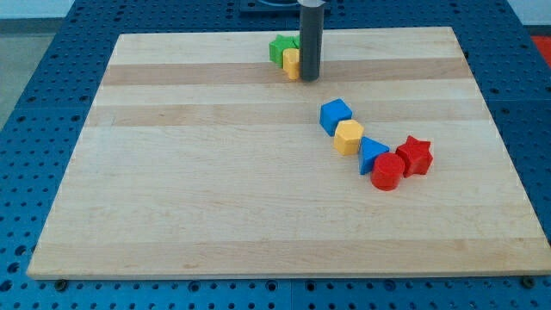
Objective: Slightly push the yellow hexagon in between the blue cube and blue triangle
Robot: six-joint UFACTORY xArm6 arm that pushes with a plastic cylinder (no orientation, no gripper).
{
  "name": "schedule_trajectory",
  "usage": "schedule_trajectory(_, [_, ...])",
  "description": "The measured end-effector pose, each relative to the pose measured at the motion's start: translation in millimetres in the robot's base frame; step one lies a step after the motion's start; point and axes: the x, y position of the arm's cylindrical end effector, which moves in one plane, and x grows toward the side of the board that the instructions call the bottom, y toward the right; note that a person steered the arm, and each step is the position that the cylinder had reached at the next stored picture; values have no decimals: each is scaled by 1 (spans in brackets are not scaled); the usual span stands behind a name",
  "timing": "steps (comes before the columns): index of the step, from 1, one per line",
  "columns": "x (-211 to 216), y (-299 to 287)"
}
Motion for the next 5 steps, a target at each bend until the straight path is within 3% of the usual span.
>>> schedule_trajectory(2, [0, 1])
schedule_trajectory(5, [36, 47])
